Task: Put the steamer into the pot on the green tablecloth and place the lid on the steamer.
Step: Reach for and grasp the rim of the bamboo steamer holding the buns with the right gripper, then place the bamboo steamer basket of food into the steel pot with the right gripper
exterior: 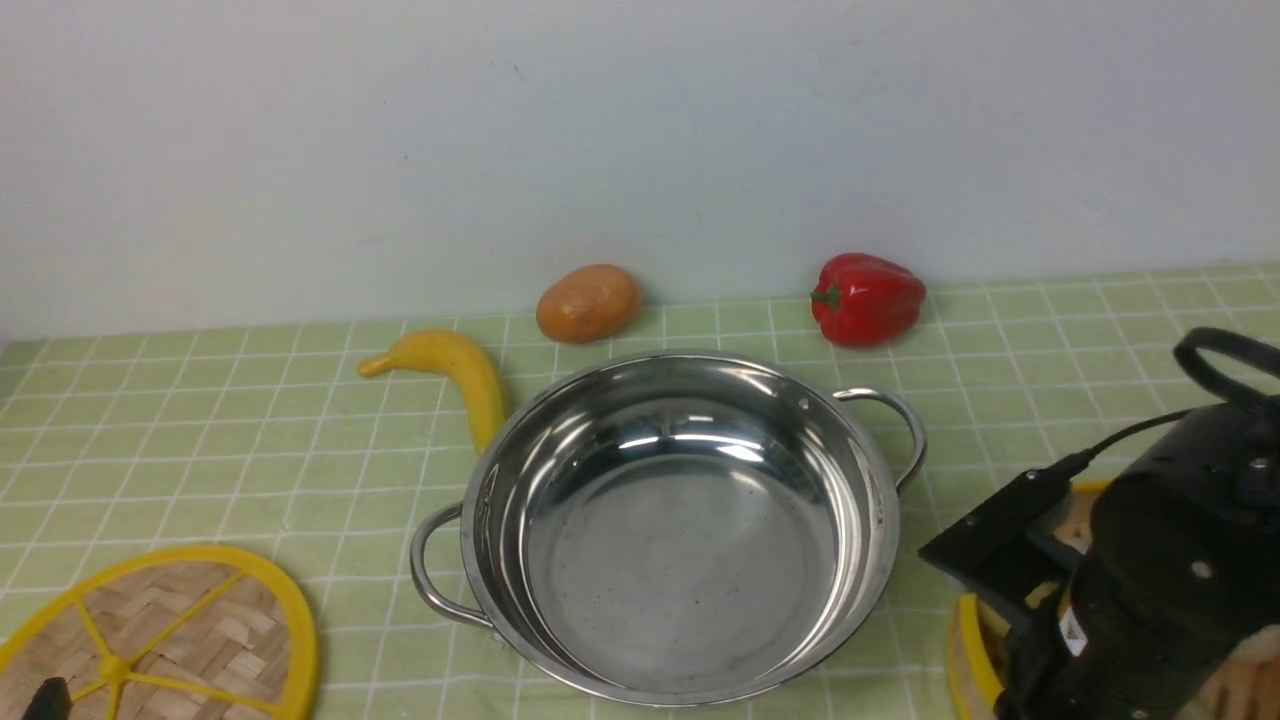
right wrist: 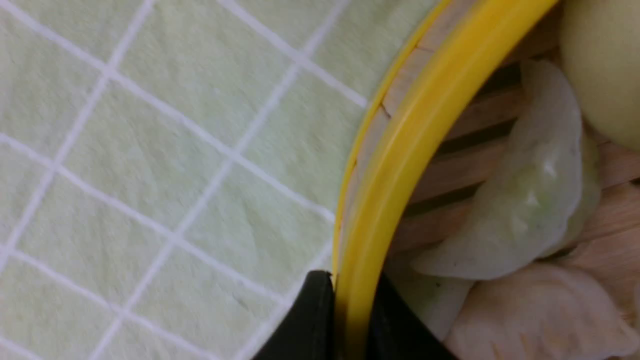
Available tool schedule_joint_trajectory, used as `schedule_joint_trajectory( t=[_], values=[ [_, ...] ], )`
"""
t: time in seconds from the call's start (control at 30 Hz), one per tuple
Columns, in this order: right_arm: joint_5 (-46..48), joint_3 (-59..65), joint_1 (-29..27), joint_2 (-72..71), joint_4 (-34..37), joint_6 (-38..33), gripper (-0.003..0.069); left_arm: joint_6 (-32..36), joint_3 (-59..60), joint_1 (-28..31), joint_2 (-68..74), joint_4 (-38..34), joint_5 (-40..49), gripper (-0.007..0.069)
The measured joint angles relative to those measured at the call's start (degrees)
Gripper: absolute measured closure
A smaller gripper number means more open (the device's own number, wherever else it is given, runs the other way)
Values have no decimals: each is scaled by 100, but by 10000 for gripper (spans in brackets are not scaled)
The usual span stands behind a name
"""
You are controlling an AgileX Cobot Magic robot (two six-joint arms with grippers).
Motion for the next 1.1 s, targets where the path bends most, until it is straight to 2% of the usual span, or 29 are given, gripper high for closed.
schedule_joint_trajectory(
  t=[0.13, 0.3, 0.47, 0.77, 1.1],
  values=[
    [664, -82, 0, -649, -446, 375, 573, 0, 0, 0, 0, 0, 0, 382],
    [1176, -658, 0, -1065, -615, 305, 573, 0, 0, 0, 0, 0, 0, 382],
    [1289, -1626, 0, -1057, -484, -272, 573, 0, 0, 0, 0, 0, 0, 382],
    [1401, -2995, 125, -183, -191, -1699, 573, 0, 0, 0, 0, 0, 0, 382],
    [1120, -3620, 1293, 730, -221, -3147, 573, 0, 0, 0, 0, 0, 0, 382]
  ],
)
